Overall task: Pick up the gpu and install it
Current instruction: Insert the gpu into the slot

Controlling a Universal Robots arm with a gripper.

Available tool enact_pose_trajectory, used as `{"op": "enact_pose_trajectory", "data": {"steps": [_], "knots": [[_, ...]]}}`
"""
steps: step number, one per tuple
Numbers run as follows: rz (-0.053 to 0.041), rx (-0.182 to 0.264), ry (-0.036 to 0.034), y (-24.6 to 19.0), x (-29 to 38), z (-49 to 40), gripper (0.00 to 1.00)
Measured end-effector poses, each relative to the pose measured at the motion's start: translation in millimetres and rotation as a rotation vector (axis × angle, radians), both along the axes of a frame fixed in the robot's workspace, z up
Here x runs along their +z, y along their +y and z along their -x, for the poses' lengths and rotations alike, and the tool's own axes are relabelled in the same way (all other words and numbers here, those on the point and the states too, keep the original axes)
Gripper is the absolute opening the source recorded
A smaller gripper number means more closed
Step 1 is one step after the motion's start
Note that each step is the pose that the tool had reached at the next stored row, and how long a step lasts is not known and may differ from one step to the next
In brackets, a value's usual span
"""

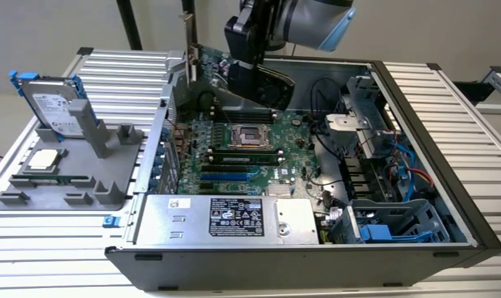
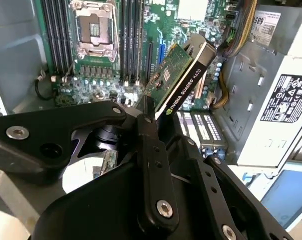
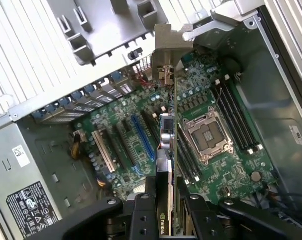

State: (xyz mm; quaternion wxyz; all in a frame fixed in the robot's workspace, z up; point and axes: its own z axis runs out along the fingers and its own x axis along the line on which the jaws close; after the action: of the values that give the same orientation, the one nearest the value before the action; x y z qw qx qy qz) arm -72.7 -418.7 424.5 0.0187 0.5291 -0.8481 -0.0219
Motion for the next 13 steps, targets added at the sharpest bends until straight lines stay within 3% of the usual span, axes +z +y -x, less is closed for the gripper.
{"op": "enact_pose_trajectory", "data": {"steps": [13], "knots": [[0.0000,0.145,0.0000,0.0,0.2,0.0,0.00]]}}
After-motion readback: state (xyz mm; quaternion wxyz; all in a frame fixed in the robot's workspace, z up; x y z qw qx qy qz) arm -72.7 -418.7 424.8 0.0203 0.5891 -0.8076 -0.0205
